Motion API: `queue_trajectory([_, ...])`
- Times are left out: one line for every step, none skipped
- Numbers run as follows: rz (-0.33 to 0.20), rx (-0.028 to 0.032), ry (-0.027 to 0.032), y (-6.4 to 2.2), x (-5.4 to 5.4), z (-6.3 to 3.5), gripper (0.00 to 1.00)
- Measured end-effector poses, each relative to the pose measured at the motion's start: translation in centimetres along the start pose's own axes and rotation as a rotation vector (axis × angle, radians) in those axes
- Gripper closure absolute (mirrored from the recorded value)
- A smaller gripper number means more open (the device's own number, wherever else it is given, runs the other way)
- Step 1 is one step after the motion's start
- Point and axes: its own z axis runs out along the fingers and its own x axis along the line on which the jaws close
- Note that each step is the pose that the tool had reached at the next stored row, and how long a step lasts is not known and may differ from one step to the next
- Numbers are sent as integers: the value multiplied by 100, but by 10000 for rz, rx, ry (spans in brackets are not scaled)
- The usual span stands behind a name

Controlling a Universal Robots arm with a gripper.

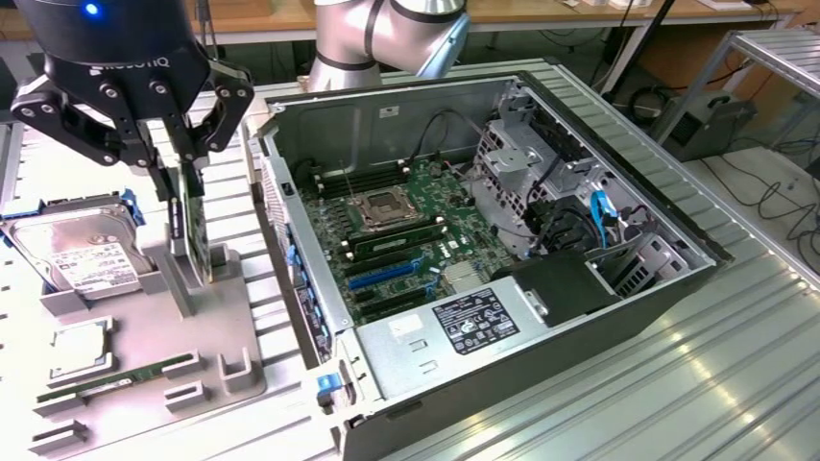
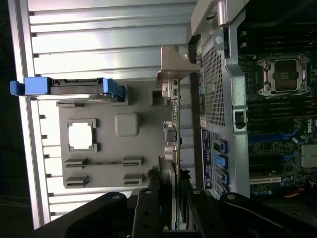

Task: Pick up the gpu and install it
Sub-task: 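Pick up the gpu and move the gpu toward the slot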

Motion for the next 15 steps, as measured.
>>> queue_trajectory([1,0,0,0,0,-2,74])
queue_trajectory([0,0,1,0,0,-5,74])
queue_trajectory([0,0,1,0,0,-9,74])
queue_trajectory([0,0,0,0,0,-12,74])
queue_trajectory([0,0,0,0,0,-14,74])
queue_trajectory([0,0,0,0,0,-16,74])
queue_trajectory([1,1,1,0,0,-18,74])
queue_trajectory([0,0,1,0,0,-21,74])
queue_trajectory([0,-1,0,0,-1,-23,74])
queue_trajectory([0,0,0,0,-1,-25,74])
queue_trajectory([0,0,1,0,-1,-28,74])
queue_trajectory([0,0,0,1,-1,-30,74])
queue_trajectory([1,0,0,1,-1,-32,74])
queue_trajectory([0,0,1,0,-1,-34,74])
queue_trajectory([1,0,0,0,-1,-36,74])
